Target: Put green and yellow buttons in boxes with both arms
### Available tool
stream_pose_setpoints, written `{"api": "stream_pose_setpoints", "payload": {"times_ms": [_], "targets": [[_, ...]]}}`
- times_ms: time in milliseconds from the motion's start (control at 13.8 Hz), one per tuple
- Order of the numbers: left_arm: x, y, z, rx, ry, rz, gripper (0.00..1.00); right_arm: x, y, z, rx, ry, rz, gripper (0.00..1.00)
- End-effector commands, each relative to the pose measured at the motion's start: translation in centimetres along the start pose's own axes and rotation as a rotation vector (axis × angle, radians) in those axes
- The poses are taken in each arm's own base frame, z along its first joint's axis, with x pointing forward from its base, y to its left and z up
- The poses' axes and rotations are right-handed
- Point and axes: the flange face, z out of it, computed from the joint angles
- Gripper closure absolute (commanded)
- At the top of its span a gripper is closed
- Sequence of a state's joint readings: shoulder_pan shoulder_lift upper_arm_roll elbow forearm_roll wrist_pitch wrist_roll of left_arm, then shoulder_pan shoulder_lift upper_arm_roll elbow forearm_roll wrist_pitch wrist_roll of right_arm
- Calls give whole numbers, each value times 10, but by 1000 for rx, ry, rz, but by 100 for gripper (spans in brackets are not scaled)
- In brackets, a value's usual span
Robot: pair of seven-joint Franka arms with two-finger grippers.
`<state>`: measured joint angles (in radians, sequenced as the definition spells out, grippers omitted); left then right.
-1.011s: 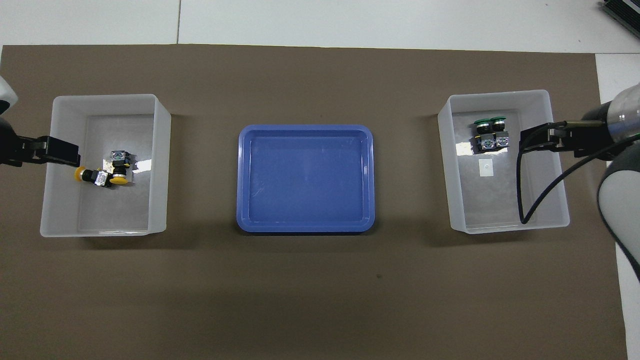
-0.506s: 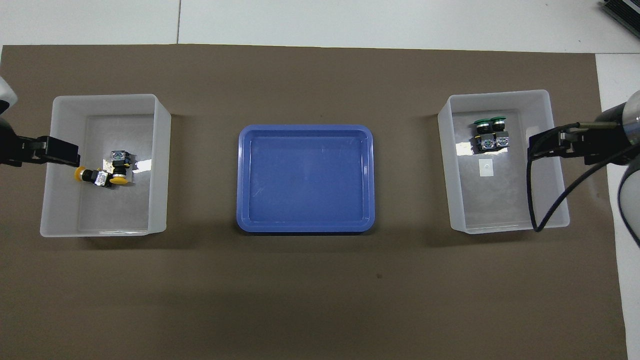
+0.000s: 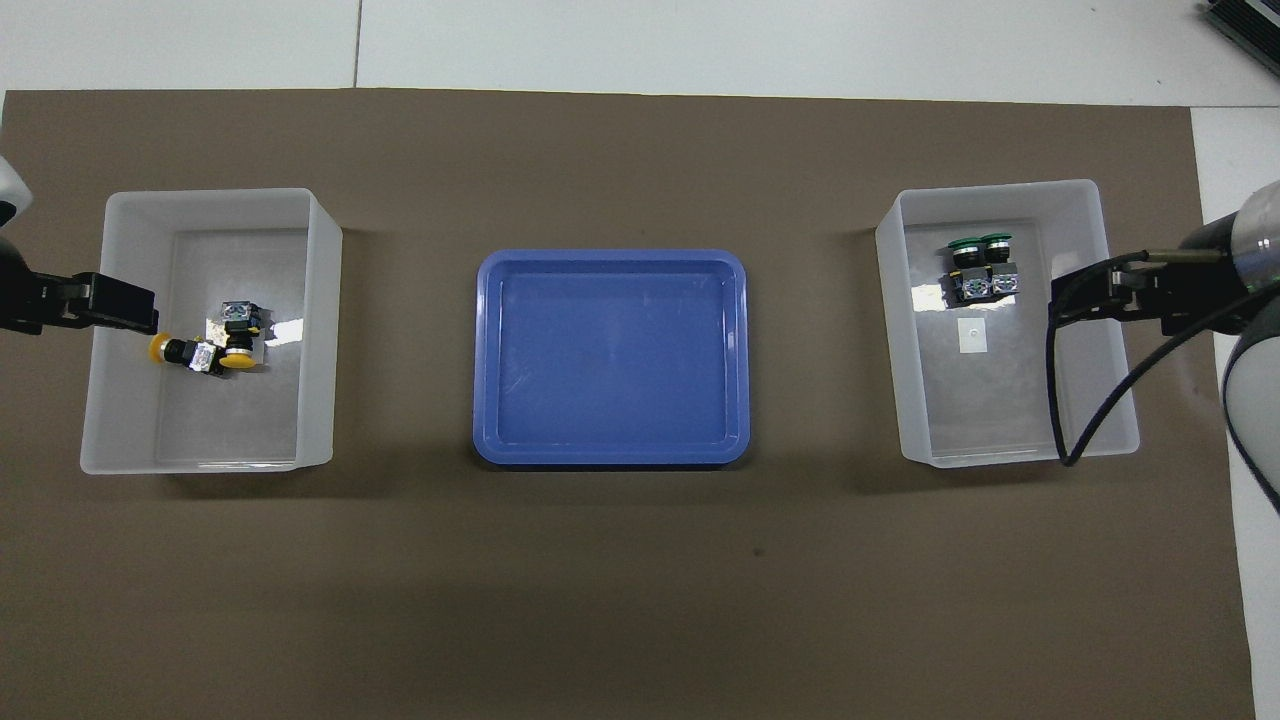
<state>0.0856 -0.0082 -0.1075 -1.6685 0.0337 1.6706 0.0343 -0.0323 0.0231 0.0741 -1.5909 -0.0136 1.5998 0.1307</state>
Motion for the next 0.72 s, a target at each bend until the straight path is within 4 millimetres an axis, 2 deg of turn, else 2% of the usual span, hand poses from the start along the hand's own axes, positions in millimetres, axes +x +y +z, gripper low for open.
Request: {"api": "stream_pose_setpoints", "payload": {"times_ms": [0,289,650], "targets": [[-3,-2,1,20,6,-3,0,-6,2,1,3,-2,2,0],[-3,5,2,20,3,14,0,-6,2,1,3,-3,2,0],[-3,1,1,20,8,8,0,-6,2,1,3,-3,2,0]]}}
